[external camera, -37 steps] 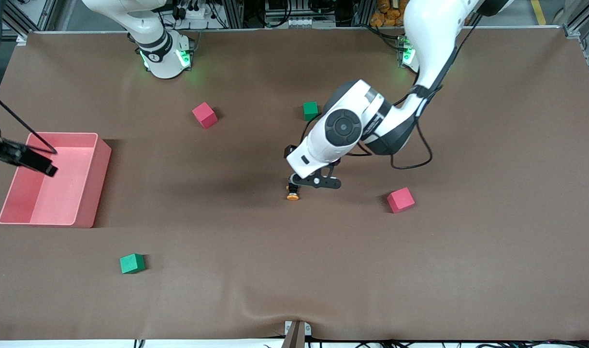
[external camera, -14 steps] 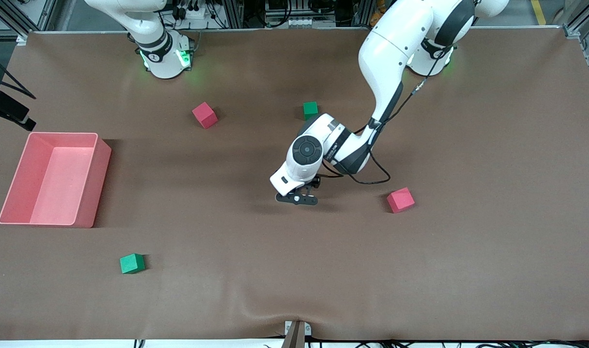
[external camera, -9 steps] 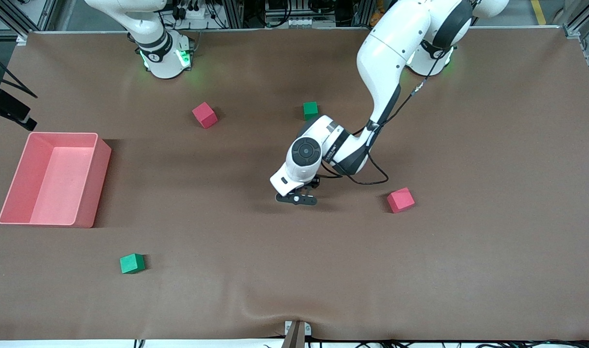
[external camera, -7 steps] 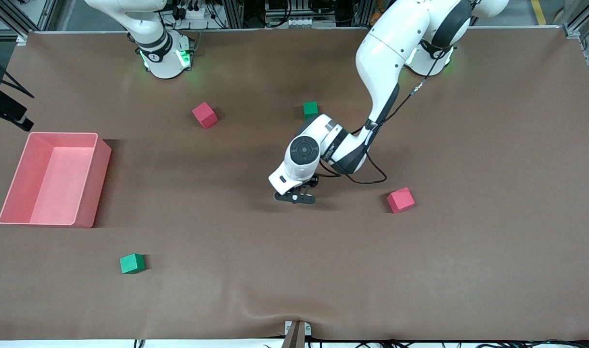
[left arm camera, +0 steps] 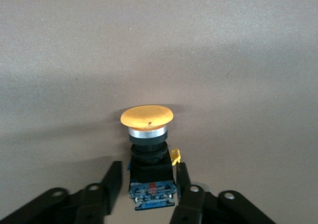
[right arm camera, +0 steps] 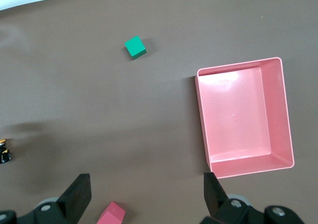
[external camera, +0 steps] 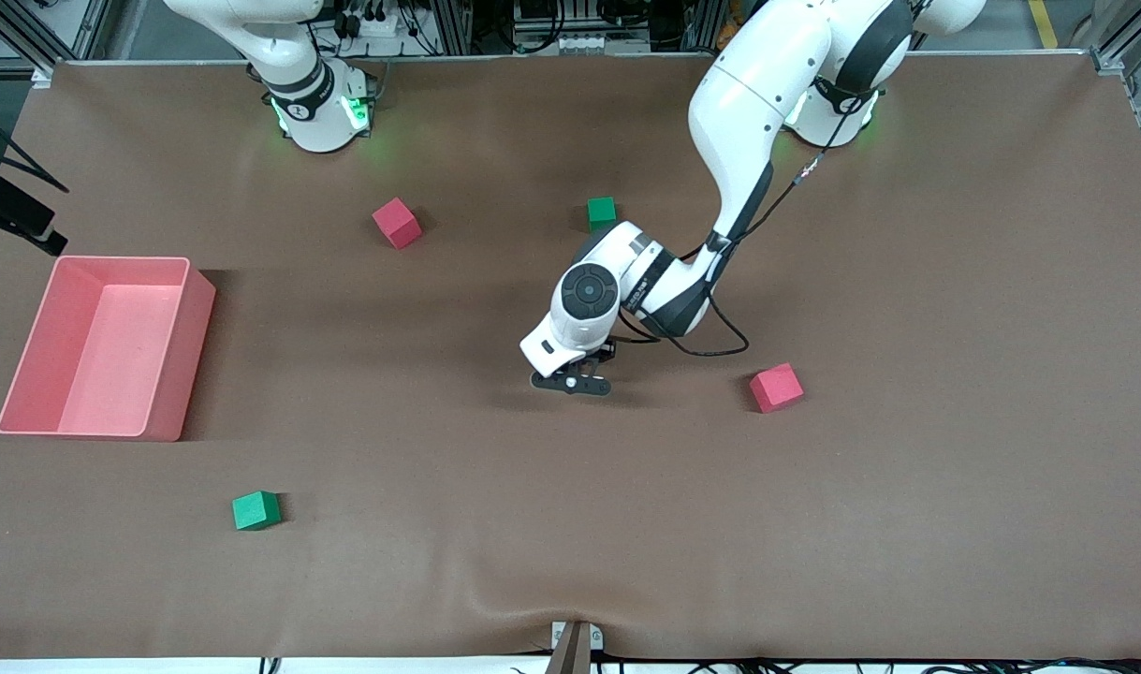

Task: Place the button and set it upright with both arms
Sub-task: 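Lower the left gripper and grasp the button, then lift the button and turn it cap-up with the left gripper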

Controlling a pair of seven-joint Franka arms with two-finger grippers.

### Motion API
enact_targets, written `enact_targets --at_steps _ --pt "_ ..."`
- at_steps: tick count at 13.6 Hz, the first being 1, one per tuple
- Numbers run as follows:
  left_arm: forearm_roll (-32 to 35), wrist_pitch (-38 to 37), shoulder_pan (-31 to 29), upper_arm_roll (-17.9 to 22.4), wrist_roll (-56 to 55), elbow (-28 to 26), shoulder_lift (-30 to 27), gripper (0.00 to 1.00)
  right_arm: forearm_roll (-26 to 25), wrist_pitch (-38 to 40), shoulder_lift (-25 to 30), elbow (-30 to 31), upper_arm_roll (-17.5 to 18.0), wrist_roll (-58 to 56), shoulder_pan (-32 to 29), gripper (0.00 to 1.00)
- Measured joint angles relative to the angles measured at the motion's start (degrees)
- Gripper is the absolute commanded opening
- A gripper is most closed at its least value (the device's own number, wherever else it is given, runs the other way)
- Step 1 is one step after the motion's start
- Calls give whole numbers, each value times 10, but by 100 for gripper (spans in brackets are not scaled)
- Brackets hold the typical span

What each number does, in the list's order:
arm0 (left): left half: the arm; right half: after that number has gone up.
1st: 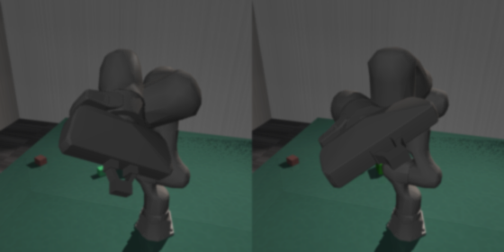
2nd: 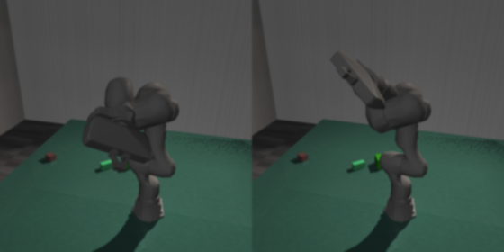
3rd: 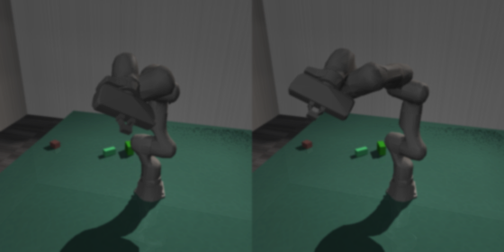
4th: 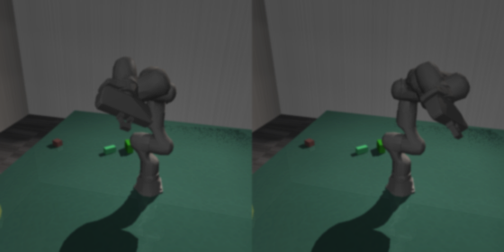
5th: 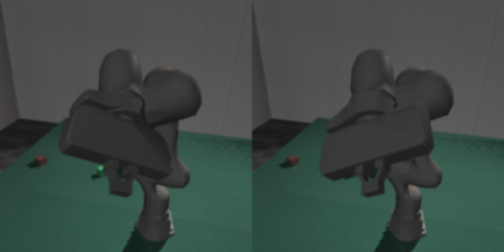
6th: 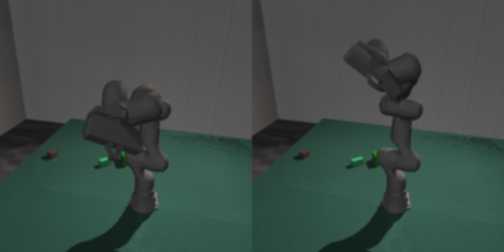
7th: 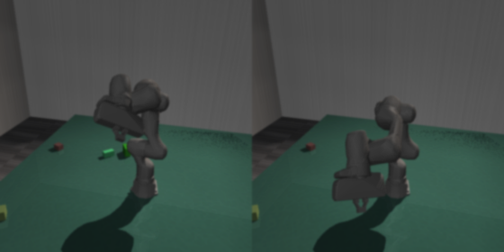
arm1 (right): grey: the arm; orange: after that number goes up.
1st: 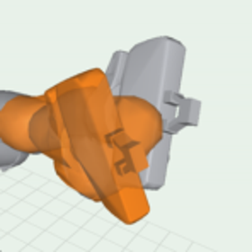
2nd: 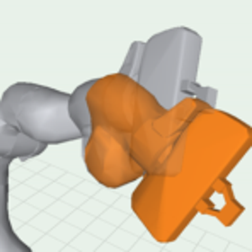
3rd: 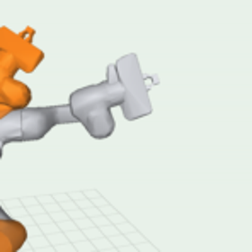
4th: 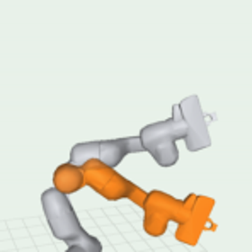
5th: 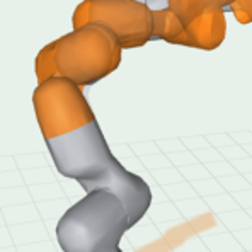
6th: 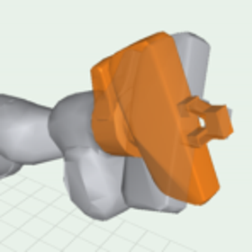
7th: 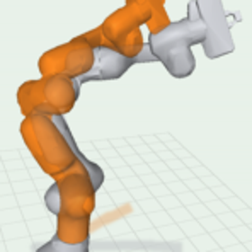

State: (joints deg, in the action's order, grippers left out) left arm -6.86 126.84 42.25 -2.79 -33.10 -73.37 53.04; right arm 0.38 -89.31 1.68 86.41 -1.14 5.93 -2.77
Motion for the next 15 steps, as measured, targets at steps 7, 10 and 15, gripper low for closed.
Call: enact_targets --at_steps 7,10,15 --pt "0 0 0 0 -8 8 -2 0 0 1 -5 0 4 -1 3 100" --pt "29 1 3 1 -58 20 -25 0 0 1 -5 -1 4 -1 2 100" --pt "137 22 24 2 -231 20 -81 0 0 3 -5 -2 4 -1 2 100"
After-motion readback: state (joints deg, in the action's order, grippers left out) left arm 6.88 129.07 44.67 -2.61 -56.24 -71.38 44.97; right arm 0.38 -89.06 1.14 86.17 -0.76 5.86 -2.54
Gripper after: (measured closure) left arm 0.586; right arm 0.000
